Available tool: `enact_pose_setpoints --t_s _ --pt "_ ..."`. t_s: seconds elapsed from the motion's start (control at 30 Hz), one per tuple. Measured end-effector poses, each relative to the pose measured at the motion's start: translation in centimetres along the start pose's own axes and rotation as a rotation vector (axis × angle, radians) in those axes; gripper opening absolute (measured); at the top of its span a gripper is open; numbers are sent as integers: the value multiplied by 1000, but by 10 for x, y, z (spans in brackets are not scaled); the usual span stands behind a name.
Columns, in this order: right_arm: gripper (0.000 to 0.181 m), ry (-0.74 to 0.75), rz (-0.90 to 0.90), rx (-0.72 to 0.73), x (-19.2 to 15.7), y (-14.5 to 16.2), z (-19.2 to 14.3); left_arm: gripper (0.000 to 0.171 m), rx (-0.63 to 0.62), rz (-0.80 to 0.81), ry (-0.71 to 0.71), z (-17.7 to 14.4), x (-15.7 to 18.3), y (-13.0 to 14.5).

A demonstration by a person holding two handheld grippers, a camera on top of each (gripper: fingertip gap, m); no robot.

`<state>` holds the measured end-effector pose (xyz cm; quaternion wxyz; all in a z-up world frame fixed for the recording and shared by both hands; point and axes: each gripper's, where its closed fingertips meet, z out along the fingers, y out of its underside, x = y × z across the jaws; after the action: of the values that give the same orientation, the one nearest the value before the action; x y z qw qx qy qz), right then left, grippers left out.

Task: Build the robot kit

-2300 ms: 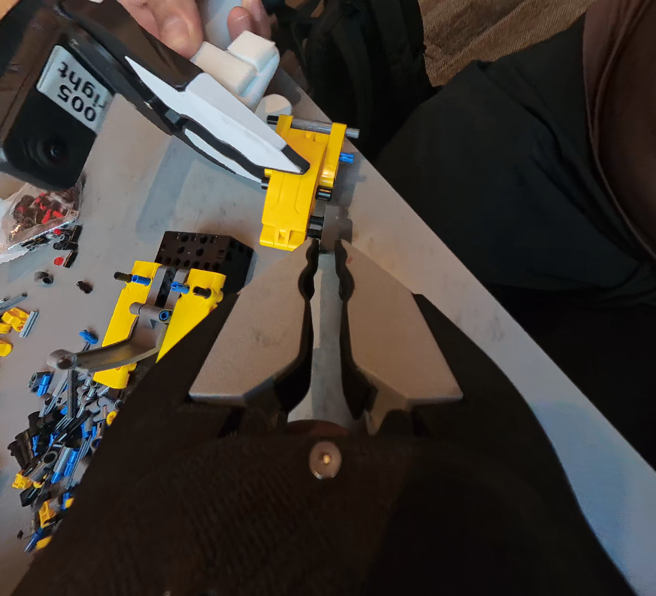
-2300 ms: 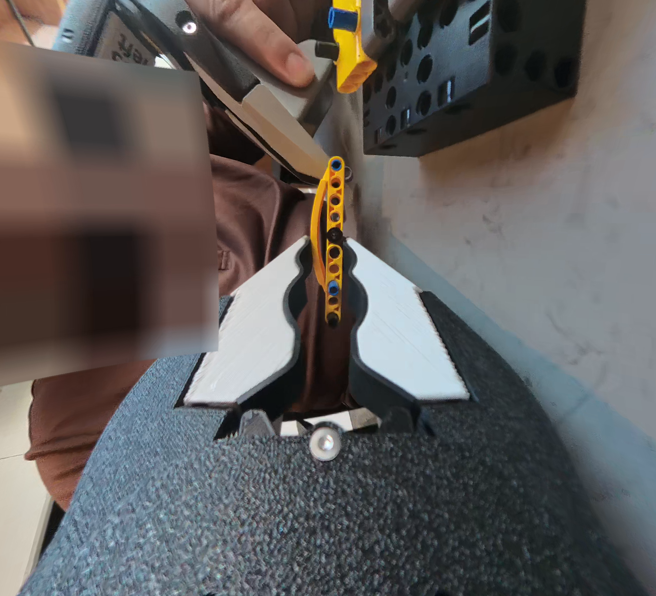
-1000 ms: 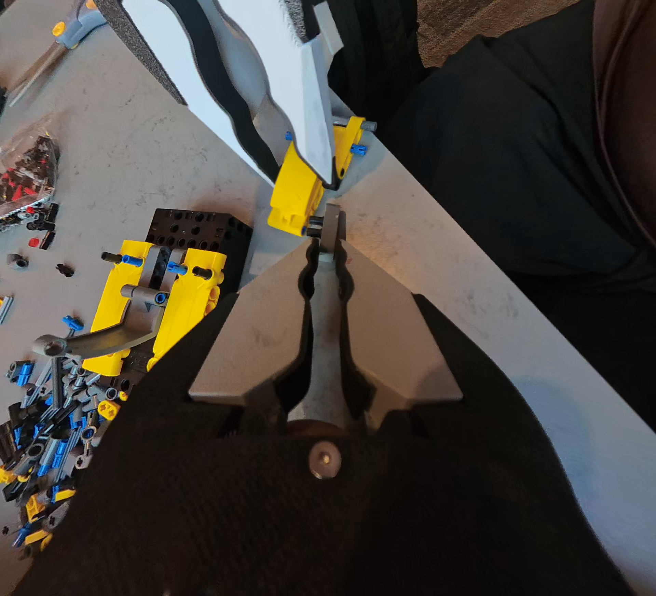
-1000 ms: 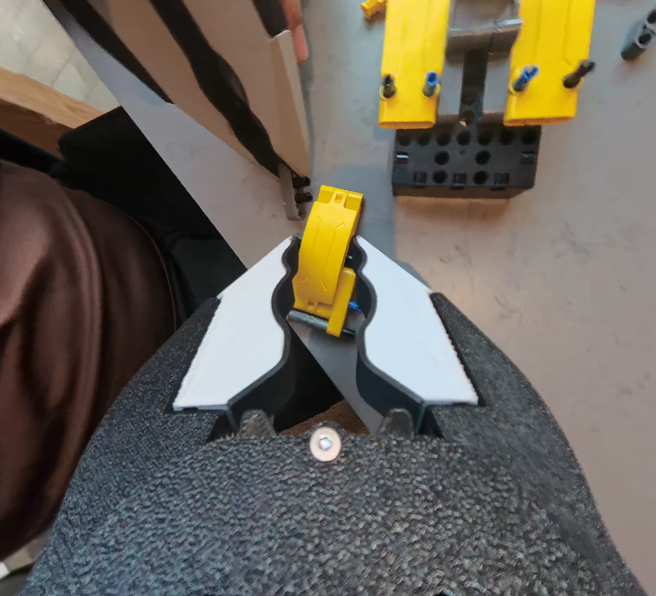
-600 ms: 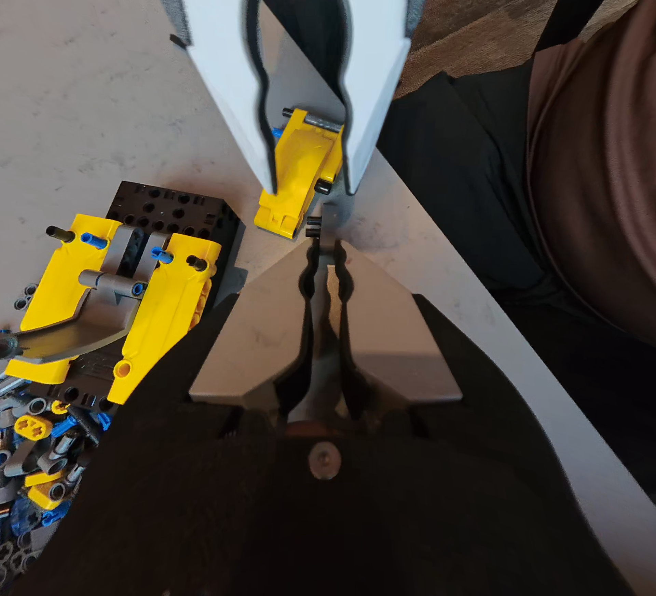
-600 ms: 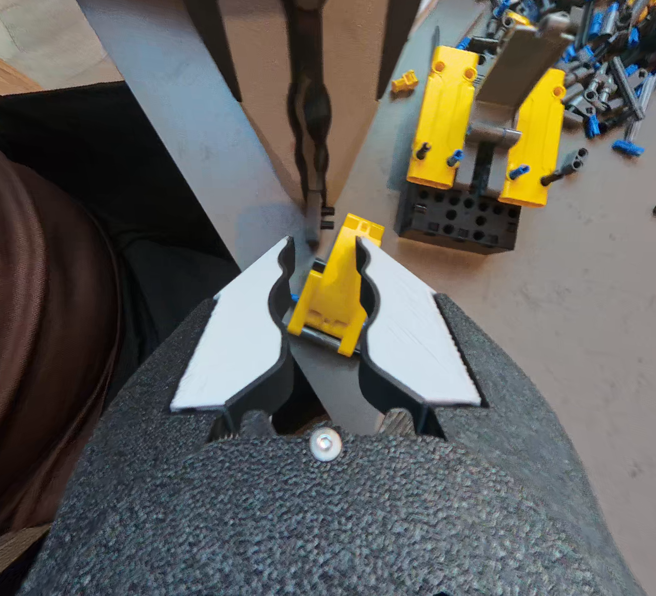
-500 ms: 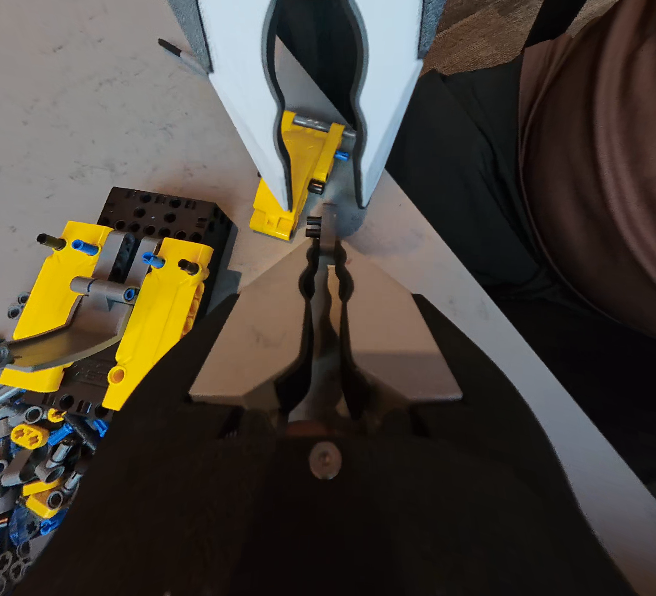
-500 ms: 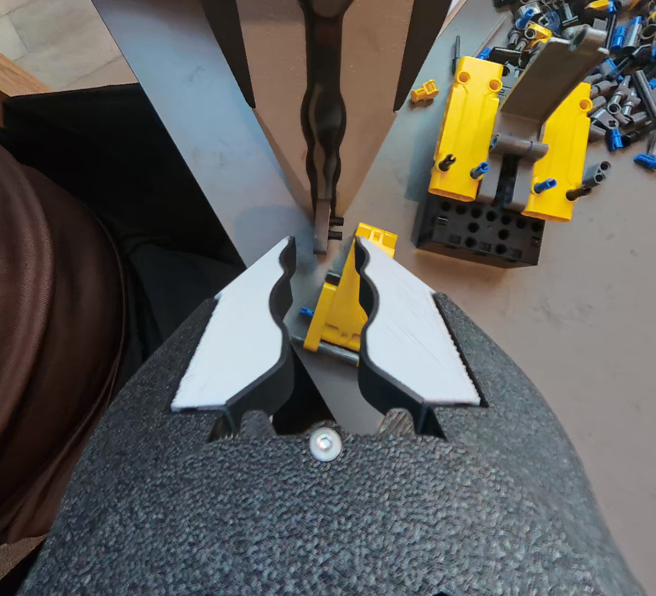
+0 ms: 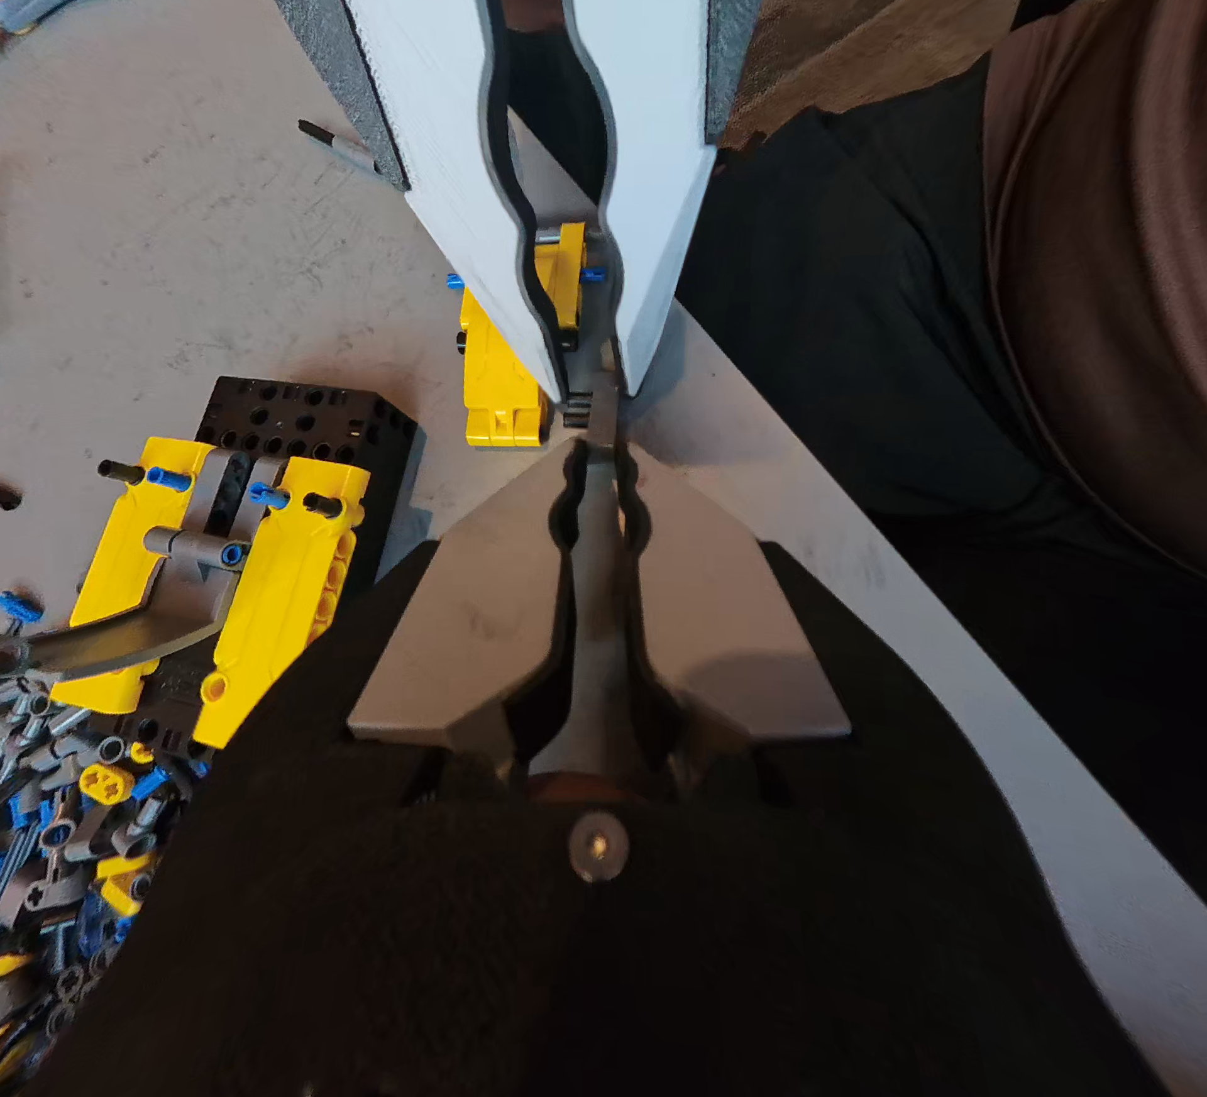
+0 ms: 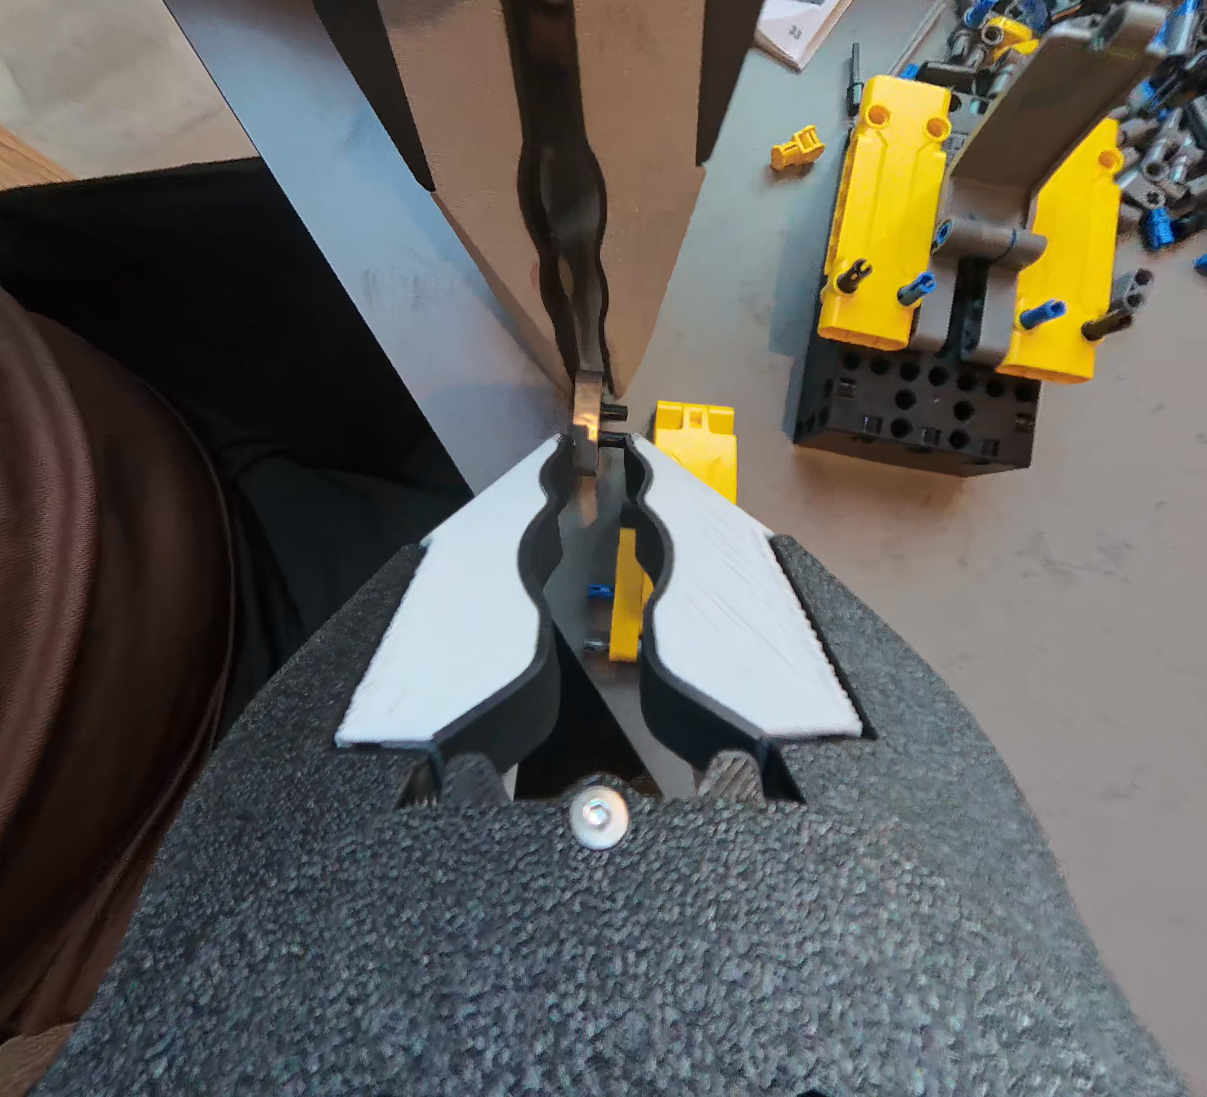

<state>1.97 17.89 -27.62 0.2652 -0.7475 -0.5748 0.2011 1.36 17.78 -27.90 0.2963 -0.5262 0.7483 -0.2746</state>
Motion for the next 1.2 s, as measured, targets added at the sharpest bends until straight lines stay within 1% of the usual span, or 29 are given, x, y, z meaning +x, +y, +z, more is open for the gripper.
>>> enact_pose_setpoints --t_s 0.1,0.17,0.27,0.4,0.57,0.63,0.7,0.77,0.83,0.87,1.0,1.03,1.07,1.2 --pt "15 -24 43 13 0 3 -3 11 11 -17 -29 -4 -3 1" --pt "15 -44 58 26 0 2 -5 9 49 -44 -36 -8 -7 -3" --pt "15 -75 97 46 1 1 -5 6 75 -73 -17 -11 -8 -5" --pt "15 -70 81 42 2 1 -4 8 63 -65 -6 -8 -5 -6" --pt "15 -63 62 32 1 1 -2 5 33 -50 18 0 -1 -7" --pt "15 -54 55 35 1 0 -5 5 34 -44 12 0 -1 -7" --pt "15 -34 41 63 3 -5 -15 5 34 -38 11 0 0 -7" --pt "18 -10 56 105 10 -11 -28 5 34 -41 14 0 0 -7" --pt "29 -1 97 89 19 -6 -32 5 35 -43 17 0 0 -7" --pt "35 -1 113 62 23 0 -30 5 35 -43 17 0 0 -7" --pt "34 0 84 -12 30 15 -14 5 36 -44 16 0 -1 -7" --pt "33 -22 92 -17 30 16 -11 5 36 -46 18 0 -1 -7" --pt "27 -57 103 -18 28 16 -9 5 36 -48 20 1 -1 -7" --pt "26 -133 119 23 22 11 -4 5 34 -53 17 1 -1 -7"
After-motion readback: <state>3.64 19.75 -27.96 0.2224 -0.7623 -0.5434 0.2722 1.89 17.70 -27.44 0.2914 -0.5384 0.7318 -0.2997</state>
